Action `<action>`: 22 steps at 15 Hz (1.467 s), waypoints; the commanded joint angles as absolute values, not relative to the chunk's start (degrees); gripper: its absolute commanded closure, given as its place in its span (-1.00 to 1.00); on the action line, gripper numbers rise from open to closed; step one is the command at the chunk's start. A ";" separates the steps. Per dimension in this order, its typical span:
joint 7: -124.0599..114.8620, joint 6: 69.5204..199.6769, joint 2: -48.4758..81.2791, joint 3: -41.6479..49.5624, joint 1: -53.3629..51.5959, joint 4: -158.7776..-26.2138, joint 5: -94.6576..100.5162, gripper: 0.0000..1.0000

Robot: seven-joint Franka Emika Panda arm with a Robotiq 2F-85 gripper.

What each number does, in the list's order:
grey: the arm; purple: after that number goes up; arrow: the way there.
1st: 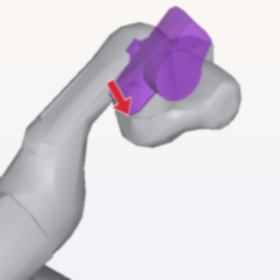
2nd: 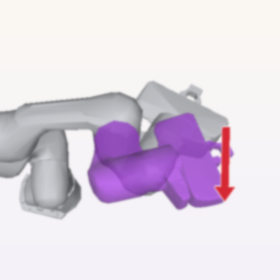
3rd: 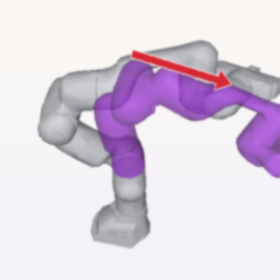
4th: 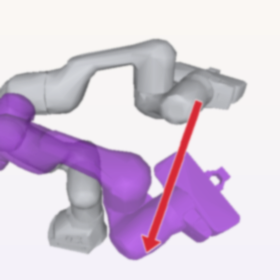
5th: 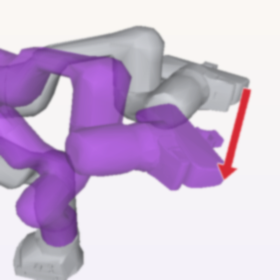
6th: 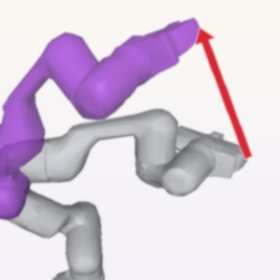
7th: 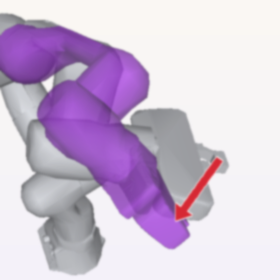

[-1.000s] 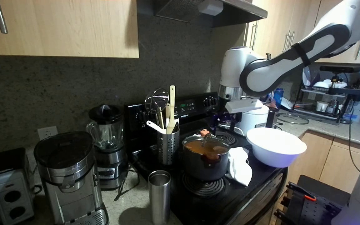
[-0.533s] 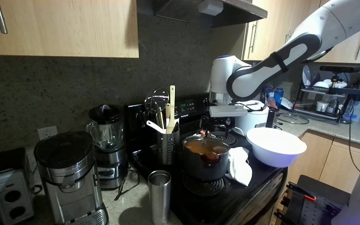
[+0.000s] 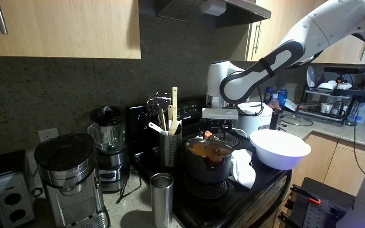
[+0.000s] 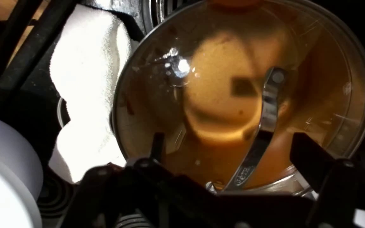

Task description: Move the pot from left to right

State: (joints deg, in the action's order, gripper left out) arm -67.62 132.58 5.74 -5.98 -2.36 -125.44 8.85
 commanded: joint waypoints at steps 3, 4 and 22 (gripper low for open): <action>-72.68 132.39 9.80 -3.43 -4.86 -121.38 9.30 -1.00; -73.05 132.41 10.11 -3.14 -5.14 -121.06 9.30 -1.00; -75.58 132.78 7.71 -2.05 -6.21 -123.95 8.57 0.81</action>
